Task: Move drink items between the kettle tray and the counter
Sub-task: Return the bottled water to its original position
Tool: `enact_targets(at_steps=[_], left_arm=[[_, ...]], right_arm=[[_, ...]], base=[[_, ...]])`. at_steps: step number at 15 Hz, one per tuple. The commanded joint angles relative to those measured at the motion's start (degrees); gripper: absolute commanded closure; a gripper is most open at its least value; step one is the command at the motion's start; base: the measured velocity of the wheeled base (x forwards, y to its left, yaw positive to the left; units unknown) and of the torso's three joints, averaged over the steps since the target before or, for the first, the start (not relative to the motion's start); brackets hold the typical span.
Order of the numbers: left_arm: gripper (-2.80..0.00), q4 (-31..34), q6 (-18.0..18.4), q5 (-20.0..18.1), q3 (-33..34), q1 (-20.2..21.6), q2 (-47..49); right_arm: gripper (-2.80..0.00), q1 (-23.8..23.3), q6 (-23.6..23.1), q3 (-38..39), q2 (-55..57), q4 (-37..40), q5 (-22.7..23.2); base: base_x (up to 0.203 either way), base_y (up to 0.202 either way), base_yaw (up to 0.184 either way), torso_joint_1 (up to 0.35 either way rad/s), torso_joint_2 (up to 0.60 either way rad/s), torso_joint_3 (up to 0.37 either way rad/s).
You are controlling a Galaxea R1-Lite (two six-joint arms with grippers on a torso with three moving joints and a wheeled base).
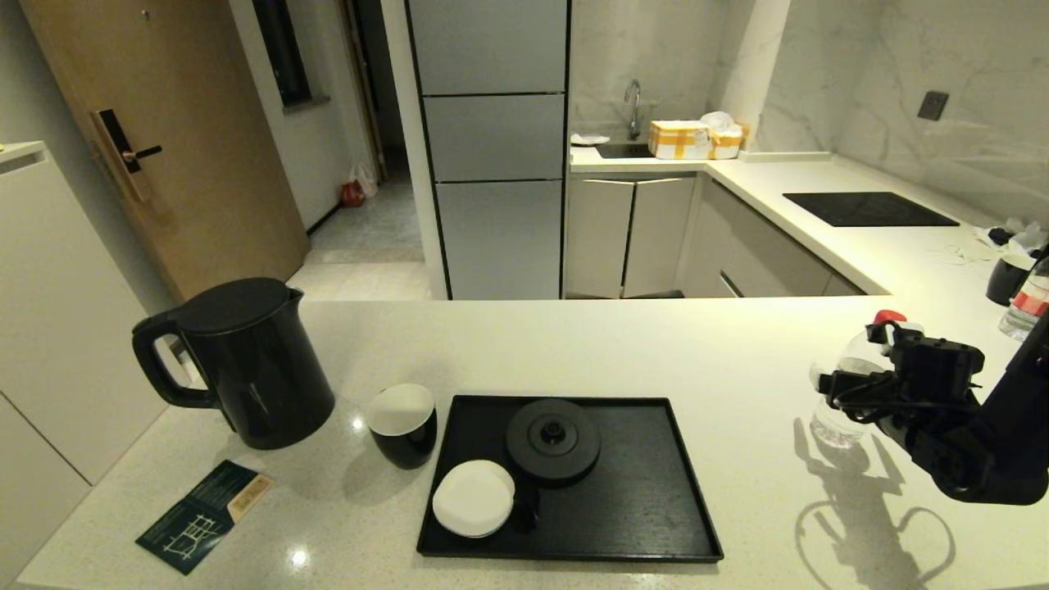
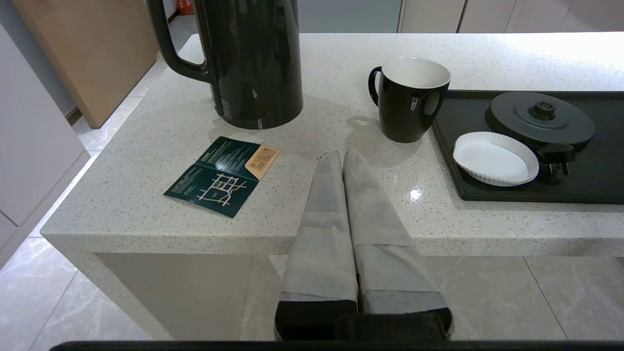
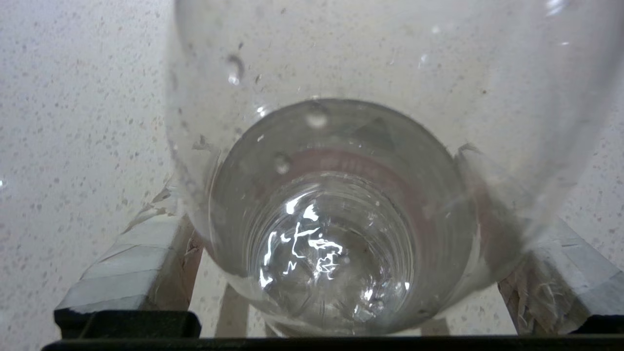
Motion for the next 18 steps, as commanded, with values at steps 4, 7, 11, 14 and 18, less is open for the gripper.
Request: enact_targets(at_steps=[4,7,11,14,18], left_arm=[[0.0,0.0,0.0,0.0,0.0,0.0,0.1],[0.0,0.0,0.0,0.0,0.0,0.0,0.1],[0.0,0.0,0.0,0.0,0.0,0.0,0.1],[0.0,0.0,0.0,0.0,0.0,0.0,0.1],[0.0,0.0,0.0,0.0,0.0,0.0,0.1]], right_arm=[[0.0,-0.1,-0.4,-0.7,-0.1,0.9,-0.3],[0.0,-0.1,-0.4,-0.5,-1.3,2.2,-0.3],[0.0,1.3,0.3,1.0,-10.2,8.1,-0.1],[0.0,7.6,1.7,1.2,-20.2,17.9,-0.2],[0.0,29.1,3.0,-0.7,-24.4,27.0,-8.1]], base=[[0.0,0.0,0.0,0.0,0.0,0.0],[0.0,0.0,0.0,0.0,0.0,0.0],[0.0,0.0,0.0,0.0,0.0,0.0],[0.0,0.0,0.0,0.0,0.0,0.0],[0.0,0.0,0.0,0.0,0.0,0.0]])
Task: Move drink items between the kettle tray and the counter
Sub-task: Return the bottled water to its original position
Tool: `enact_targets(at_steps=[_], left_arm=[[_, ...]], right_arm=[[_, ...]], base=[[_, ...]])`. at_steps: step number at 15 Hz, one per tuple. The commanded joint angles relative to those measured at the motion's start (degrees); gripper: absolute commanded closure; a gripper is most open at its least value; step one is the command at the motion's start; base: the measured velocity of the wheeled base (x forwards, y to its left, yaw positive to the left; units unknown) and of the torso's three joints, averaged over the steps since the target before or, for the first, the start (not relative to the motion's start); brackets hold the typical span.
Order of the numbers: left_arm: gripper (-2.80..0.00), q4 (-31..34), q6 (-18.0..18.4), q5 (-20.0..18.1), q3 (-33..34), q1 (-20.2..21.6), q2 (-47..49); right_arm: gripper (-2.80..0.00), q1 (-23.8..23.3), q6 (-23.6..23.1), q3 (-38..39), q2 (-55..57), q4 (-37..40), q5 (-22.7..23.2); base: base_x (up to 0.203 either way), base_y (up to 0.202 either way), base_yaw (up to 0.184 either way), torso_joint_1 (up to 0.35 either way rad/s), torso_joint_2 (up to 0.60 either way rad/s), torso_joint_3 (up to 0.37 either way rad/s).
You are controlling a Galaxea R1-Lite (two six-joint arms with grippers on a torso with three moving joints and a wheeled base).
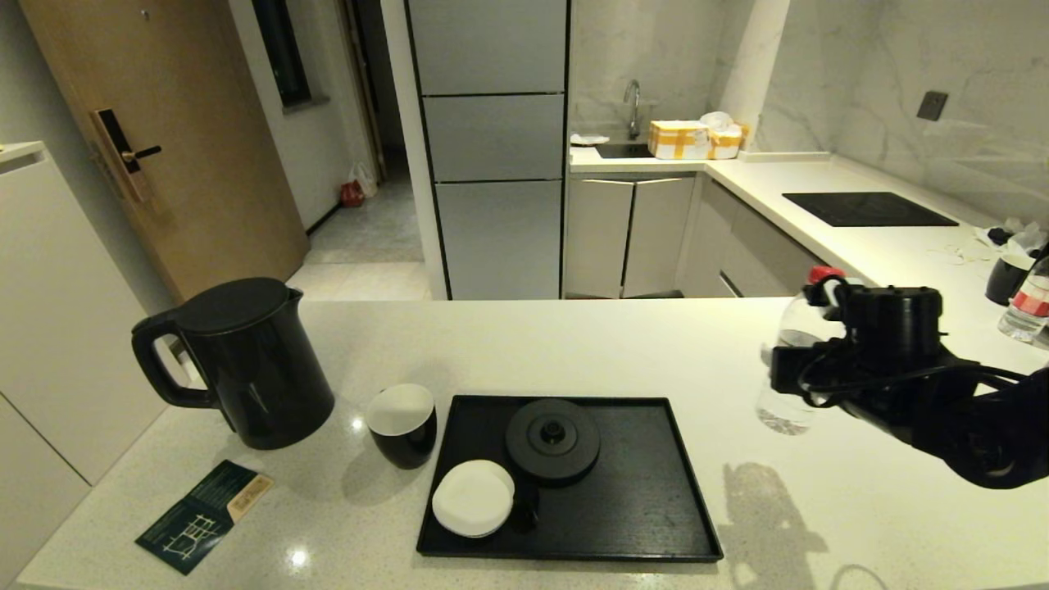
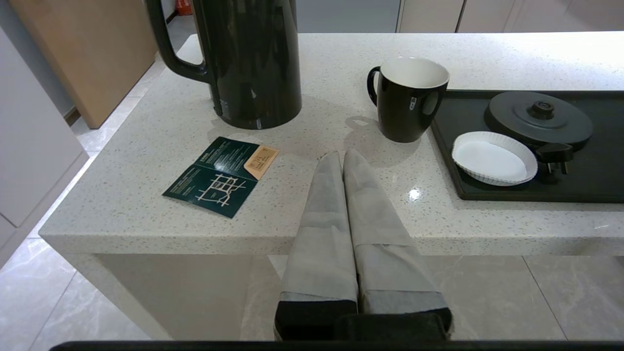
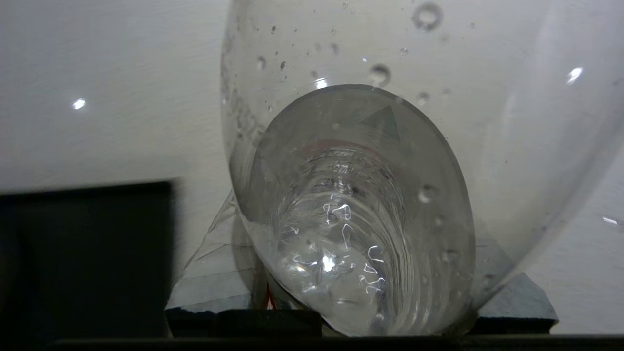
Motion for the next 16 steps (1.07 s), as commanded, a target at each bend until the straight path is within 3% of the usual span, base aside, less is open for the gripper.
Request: enact_targets(at_steps=[1,3,5,13,16], left_arm=[[0.0,0.0,0.0,0.0,0.0,0.0,0.1],[0.0,0.0,0.0,0.0,0.0,0.0,0.1],[0.0,0.0,0.0,0.0,0.0,0.0,0.1],[0.0,0.0,0.0,0.0,0.0,0.0,0.1],[0.0,0.0,0.0,0.0,0.0,0.0,0.0]], right_arm=[[0.0,12.2,0.4,-1.6,-1.5,0.9,-4.7],[0.0,18.5,0.6,-2.7,2.1,-0.7,-9.9],[0.0,20.5,0.5,-2.1,5.6,-7.3,-12.1],[0.0,21.2,0.3,5.5,14.0,-29.7,-11.8],[0.0,21.7,0.2,6.5,23.6,-37.1,-11.9]], base=[[0.0,0.0,0.0,0.0,0.0,0.0],[0.0,0.0,0.0,0.0,0.0,0.0],[0.0,0.0,0.0,0.0,0.0,0.0],[0.0,0.0,0.0,0.0,0.0,0.0],[0.0,0.0,0.0,0.0,0.0,0.0]])
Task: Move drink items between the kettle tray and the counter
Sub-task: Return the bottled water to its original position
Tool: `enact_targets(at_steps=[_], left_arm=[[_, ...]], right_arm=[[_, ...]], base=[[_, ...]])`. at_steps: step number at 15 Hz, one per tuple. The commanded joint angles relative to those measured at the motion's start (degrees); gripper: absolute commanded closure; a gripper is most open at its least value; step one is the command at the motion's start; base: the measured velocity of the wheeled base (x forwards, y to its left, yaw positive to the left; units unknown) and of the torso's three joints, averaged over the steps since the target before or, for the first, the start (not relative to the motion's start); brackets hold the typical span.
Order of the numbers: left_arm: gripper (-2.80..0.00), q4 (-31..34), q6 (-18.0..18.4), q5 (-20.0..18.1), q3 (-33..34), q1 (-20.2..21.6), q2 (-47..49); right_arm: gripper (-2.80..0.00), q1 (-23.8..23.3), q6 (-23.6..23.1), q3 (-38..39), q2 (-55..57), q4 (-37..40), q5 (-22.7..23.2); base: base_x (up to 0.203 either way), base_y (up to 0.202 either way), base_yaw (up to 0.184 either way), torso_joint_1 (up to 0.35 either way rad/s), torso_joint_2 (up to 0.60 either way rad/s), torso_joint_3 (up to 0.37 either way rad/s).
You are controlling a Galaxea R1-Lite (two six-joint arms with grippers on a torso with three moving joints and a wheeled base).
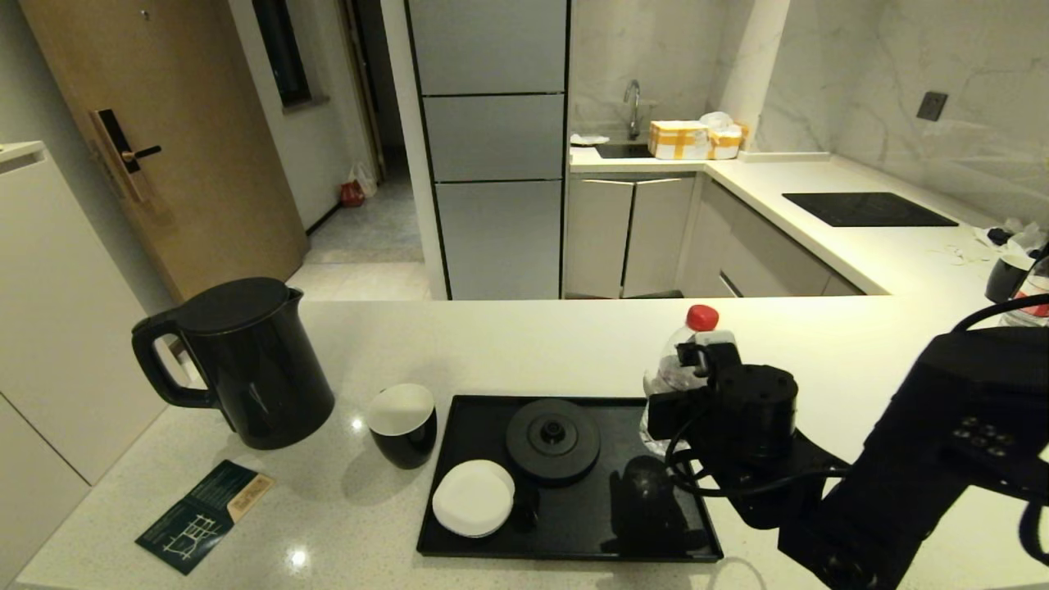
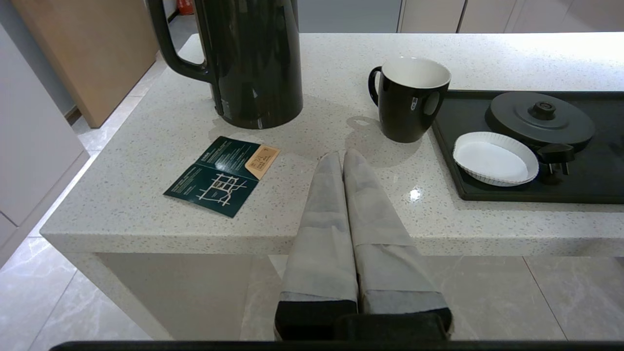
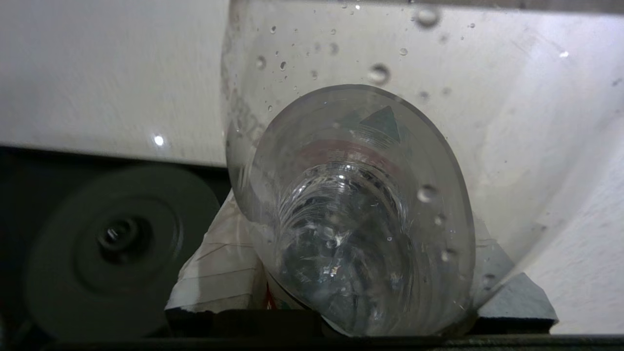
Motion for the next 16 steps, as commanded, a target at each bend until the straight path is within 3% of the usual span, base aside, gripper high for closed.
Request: enact_targets(at_steps=[1,7,8,16], left_arm=[[0.0,0.0,0.0,0.0,0.0,0.0,0.1],[0.0,0.0,0.0,0.0,0.0,0.0,0.1],[0.0,0.0,0.0,0.0,0.0,0.0,0.1],[0.0,0.0,0.0,0.0,0.0,0.0,0.1]], right_arm=[[0.0,0.6,-0.1,0.7,9.4,-5.1,-0.2],[0.0,1.0,-0.2,-0.1,13.8,-7.2,-0.6],[-2.8,0.9,-0.5,0.0,13.3,-6.8,-0.9],[-2.8,0.6,0.0,3.1,8.1,-8.1,0.5]], base=[[0.0,0.0,0.0,0.0,0.0,0.0],[0.0,0.0,0.0,0.0,0.0,0.0],[0.0,0.0,0.0,0.0,0.0,0.0],[0.0,0.0,0.0,0.0,0.0,0.0]])
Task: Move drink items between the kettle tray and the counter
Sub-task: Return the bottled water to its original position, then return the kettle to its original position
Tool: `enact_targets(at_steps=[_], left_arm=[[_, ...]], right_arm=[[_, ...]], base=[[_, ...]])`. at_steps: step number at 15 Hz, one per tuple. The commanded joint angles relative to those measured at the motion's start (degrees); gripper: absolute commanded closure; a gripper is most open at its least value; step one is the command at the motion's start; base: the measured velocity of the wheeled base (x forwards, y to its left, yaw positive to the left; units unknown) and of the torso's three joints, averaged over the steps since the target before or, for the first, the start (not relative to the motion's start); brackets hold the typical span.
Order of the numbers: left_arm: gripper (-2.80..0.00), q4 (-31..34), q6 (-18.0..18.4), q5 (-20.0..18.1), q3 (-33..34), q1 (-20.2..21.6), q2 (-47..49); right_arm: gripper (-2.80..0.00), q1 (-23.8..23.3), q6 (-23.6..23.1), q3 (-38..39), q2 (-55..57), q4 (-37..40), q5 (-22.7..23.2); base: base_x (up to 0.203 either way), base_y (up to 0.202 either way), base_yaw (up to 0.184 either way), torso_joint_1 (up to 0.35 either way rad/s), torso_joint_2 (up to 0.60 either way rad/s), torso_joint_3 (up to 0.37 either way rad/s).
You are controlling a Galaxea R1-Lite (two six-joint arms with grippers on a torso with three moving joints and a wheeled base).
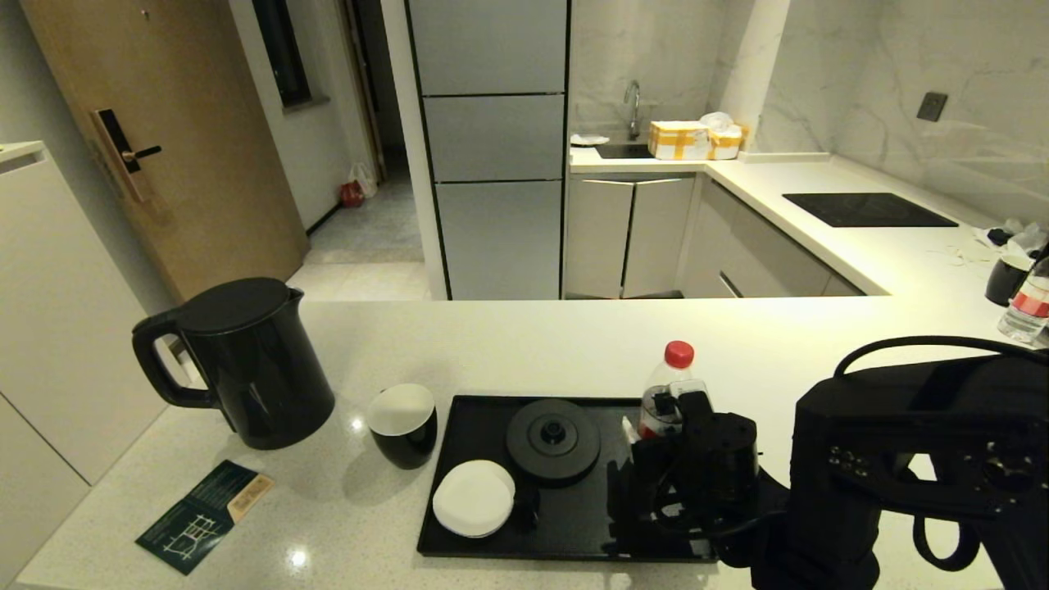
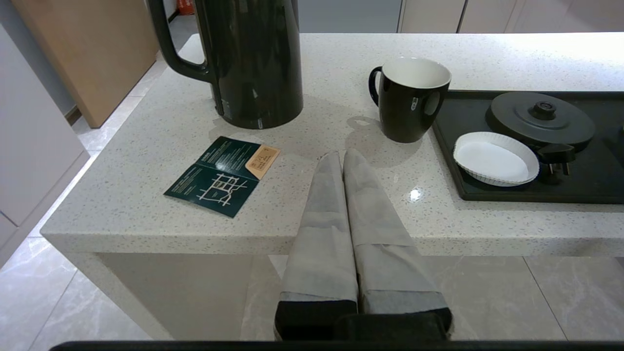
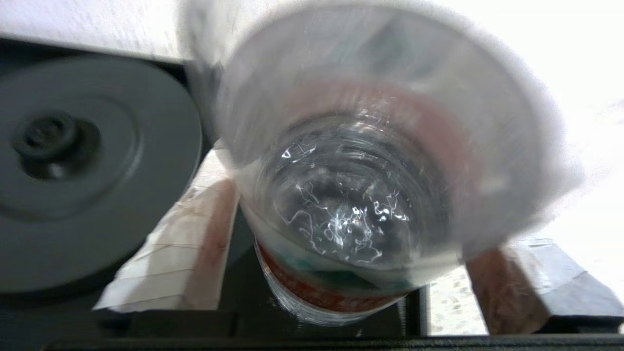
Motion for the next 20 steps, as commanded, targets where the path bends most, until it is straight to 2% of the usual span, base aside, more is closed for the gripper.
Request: enact_targets(at_steps=[1,4,7,9,12,13,17,19,20], left_arm=[[0.0,0.0,0.0,0.0,0.0,0.0,0.1],[0.0,0.0,0.0,0.0,0.0,0.0,0.1],[0.0,0.0,0.0,0.0,0.0,0.0,0.1],[0.0,0.0,0.0,0.0,0.0,0.0,0.1],[0.0,0.0,0.0,0.0,0.0,0.0,0.1],[0.0,0.0,0.0,0.0,0.0,0.0,0.0],[0.0,0.0,0.0,0.0,0.0,0.0,0.1],[0.0,0.0,0.0,0.0,0.0,0.0,0.0],[0.0,0.0,0.0,0.0,0.0,0.0,0.1]], right_arm=[[-2.8,-0.1,0.3,2.8,-3.9,-2.6,2.1],[-2.8,-0.1,0.1,7.2,-7.9,-2.8,3.6],[-2.8,-0.7,-0.8,10.1,-18.4,0.1,3.8],[-2.8,-2.2,-1.6,9.8,-29.0,7.2,3.8],[-2.8,-4.2,-2.2,6.4,-47.0,25.7,3.6],[0.0,-4.8,-2.2,5.0,-52.7,32.5,3.2],[0.0,-9.5,-2.1,0.5,-75.1,61.7,-0.3],[0.0,-14.5,-2.1,-3.8,-84.5,79.2,-3.7],[0.0,-18.9,-2.1,-7.7,-88.9,86.1,-5.6]], base=[[0.0,0.0,0.0,0.0,0.0,0.0],[0.0,0.0,0.0,0.0,0.0,0.0],[0.0,0.0,0.0,0.0,0.0,0.0],[0.0,0.0,0.0,0.0,0.0,0.0],[0.0,0.0,0.0,0.0,0.0,0.0],[0.0,0.0,0.0,0.0,0.0,0.0],[0.0,0.0,0.0,0.0,0.0,0.0],[0.0,0.0,0.0,0.0,0.0,0.0],[0.0,0.0,0.0,0.0,0.0,0.0]])
